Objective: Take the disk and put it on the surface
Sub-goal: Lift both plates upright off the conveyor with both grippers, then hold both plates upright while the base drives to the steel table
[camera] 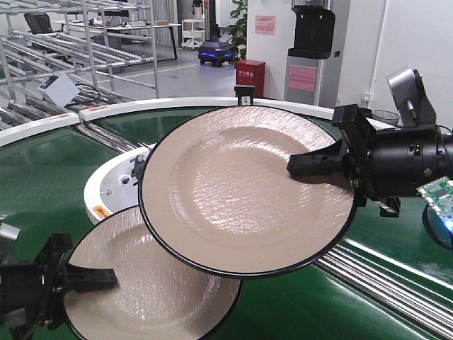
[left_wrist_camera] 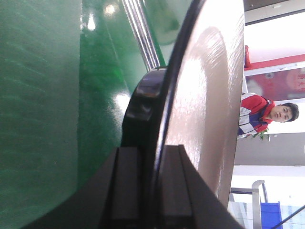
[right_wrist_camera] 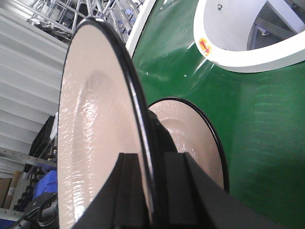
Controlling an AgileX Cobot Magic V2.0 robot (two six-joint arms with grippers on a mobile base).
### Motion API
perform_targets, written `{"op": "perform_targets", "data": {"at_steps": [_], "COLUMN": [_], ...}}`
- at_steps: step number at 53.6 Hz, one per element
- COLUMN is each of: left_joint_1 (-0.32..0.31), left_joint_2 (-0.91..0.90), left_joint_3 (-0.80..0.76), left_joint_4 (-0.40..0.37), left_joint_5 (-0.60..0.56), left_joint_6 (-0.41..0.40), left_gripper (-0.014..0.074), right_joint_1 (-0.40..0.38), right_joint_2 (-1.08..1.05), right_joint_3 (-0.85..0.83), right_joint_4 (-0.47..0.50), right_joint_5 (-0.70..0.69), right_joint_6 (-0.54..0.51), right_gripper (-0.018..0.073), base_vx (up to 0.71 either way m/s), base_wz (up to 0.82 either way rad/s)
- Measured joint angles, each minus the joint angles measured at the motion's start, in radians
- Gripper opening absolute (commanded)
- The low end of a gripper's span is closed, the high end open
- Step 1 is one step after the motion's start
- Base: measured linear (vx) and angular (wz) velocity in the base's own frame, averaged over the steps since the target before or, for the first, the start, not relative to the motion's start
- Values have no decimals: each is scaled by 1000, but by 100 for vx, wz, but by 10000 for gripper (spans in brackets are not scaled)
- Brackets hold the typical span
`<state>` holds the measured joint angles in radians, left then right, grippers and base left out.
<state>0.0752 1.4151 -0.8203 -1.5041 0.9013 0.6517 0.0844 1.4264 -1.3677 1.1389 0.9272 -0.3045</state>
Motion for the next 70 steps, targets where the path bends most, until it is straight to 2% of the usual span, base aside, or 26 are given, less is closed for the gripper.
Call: {"op": "perform_targets", "data": {"at_steps": [44, 70], "left_joint_1": [0, 0], "left_joint_2": [0, 0], "left_joint_3": [0, 0], "left_joint_4": [-2, -2], "left_joint_5": [-3, -10], "left_joint_6": [0, 0], "left_gripper": [-1, -1], "right_joint_1": [0, -1], "right_joint_2": [0, 0], "right_joint_3": [0, 0], "right_joint_4": [-1, -2], "right_joint_5": [-3, -6], "right_joint_6": [0, 0], "right_gripper": [-8, -8], "base_vx": [-1, -15], "base_wz": [0, 3]}}
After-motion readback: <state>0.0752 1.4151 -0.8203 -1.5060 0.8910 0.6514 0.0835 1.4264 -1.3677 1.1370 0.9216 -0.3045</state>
